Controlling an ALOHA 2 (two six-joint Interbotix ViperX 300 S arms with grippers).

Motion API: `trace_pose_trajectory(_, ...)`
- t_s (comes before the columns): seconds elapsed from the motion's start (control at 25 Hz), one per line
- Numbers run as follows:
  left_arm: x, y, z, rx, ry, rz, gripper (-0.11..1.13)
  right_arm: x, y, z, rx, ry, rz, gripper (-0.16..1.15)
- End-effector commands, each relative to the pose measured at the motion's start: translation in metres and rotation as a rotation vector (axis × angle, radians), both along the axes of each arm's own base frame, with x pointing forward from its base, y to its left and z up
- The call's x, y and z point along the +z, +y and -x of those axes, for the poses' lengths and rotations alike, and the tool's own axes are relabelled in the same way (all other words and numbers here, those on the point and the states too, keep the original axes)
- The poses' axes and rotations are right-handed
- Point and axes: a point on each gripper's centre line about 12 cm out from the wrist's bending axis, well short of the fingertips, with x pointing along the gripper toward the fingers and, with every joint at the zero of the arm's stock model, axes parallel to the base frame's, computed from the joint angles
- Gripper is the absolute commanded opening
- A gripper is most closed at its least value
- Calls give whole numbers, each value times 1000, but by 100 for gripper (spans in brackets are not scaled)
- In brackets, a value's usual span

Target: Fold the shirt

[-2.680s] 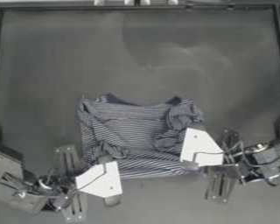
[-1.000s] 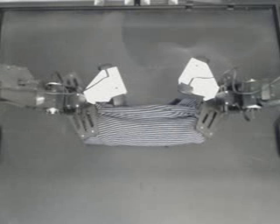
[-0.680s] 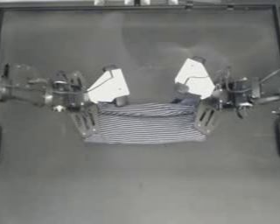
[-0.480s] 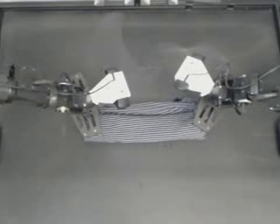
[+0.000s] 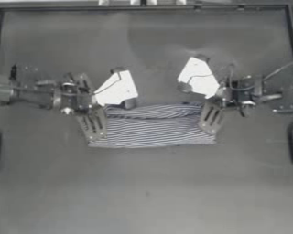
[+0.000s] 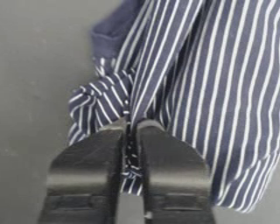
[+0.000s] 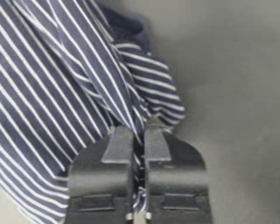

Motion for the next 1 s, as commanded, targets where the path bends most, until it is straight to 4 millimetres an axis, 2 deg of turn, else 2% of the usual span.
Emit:
trace_pose_trajectory(0.04, 16, 4, -7, 8, -47, -10, 67, 10, -5, -7, -3, -26, 13, 78)
trace_pose_trajectory(0.12, 19, 6, -8, 13, -57, -12, 78, 12, -6, -8, -5, -26, 13, 87)
trace_pose_trajectory(0.2, 21, 8, -9, 20, -65, -13, 86, 14, -6, -9, -7, -18, 14, 87)
trace_pose_trajectory(0.32, 29, 8, -11, 22, -88, -18, 91, 19, -7, -11, -10, -20, 12, 87)
trace_pose_trajectory(0.56, 53, 9, -10, 24, -161, -32, 91, 36, -5, -14, -16, -81, 2, 87)
trace_pose_trajectory(1.0, 102, 11, -3, 27, -375, -66, 91, 73, -18, -6, -128, -226, -34, 89)
